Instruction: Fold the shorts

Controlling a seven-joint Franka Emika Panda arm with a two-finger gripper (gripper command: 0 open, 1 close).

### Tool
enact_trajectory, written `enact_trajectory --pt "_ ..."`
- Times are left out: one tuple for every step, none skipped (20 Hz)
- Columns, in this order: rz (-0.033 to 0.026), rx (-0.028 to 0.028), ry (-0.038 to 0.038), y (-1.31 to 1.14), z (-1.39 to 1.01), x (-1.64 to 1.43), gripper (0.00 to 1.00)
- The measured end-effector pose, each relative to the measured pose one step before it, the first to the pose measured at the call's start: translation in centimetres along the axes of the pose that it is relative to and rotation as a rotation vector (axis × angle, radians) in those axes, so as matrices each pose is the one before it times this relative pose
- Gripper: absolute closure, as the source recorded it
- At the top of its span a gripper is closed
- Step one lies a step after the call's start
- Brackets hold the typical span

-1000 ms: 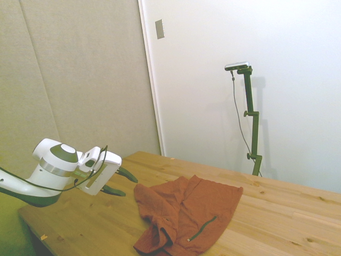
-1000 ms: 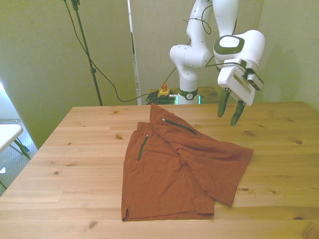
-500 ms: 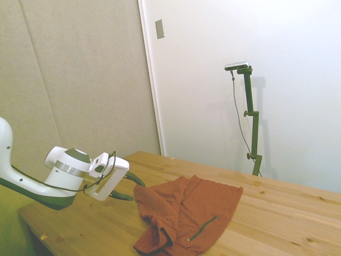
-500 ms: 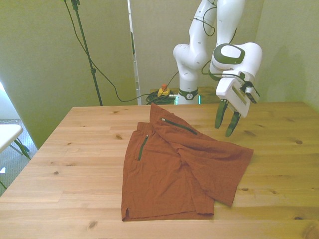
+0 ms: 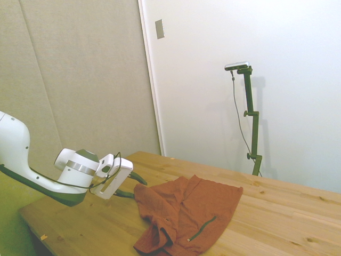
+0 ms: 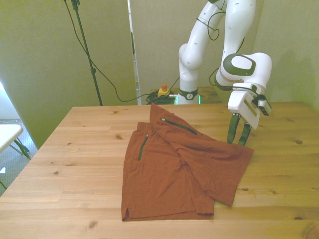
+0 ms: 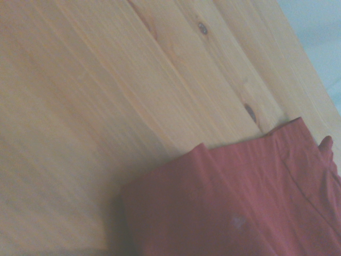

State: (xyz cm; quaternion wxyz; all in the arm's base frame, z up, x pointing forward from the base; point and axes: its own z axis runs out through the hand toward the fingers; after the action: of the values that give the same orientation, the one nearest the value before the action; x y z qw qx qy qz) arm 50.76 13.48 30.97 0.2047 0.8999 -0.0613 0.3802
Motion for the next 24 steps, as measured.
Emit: enact_trajectory --pt "0.00371 -0.00714 0.00123 0.333 0.6 0.309 0.0" --pt "0.00476 -0.00515 0.00148 0.383 0.635 0.341 0.0" --pt "0.00479 -0.00422 0.00058 0.41 0.665 0.307 0.0" --pt "0.00319 -0.00216 0.00069 0.326 0.545 0.229 0.0" --pt "0.00069 0.00028 0.00185 0.206 0.392 0.163 0.0" --pt "-0.00161 -0.00331 0.00274 0.22 0.347 0.106 0.0" --pt "-0.00379 -0.00438 0.00314 0.199 0.34 0.049 1.0" --pt "-0.00424 -0.01039 0.0035 0.257 0.378 0.06 1.0" --pt "-0.0018 -0.00419 0.00451 0.234 0.358 0.133 1.0" --pt "0.00153 0.00145 0.00416 0.234 0.303 0.105 1.0" --pt "0.00418 0.00338 0.00369 0.196 0.208 0.047 1.0" --pt "0.00276 0.00206 0.00268 0.082 0.179 0.044 1.0" --pt "0.00085 -0.00076 0.003 -0.095 0.124 0.138 1.0" --pt "-0.00114 0.00116 0.00324 -0.186 0.066 0.145 1.0" --pt "-0.00134 0.00271 0.00202 -0.2 0.034 0.101 1.0" --pt "-0.00246 0.0048 0.00061 -0.297 -0.047 -0.009 1.0" --pt "-0.00184 0.00732 0.00124 -0.468 -0.079 0.017 1.0" --pt "-0.00203 0.00648 0.00076 -0.504 -0.088 -0.021 1.0" --pt "-0.00033 0.00423 0.00095 -0.488 -0.094 0.003 1.0" --pt "-0.00157 0.00337 0.00139 -0.501 -0.091 0.016 1.0" --pt "-0.00298 0.00654 0.00151 -0.499 -0.103 0.007 1.0" --pt "-0.00294 0.0039 0.00153 -0.511 -0.077 0.02 1.0" --pt "-0.00172 -0.00066 0.0009 -0.542 -0.072 0.003 1.0" --pt "0.0018 -0.00164 0.00067 -0.564 -0.083 0.044 1.0"
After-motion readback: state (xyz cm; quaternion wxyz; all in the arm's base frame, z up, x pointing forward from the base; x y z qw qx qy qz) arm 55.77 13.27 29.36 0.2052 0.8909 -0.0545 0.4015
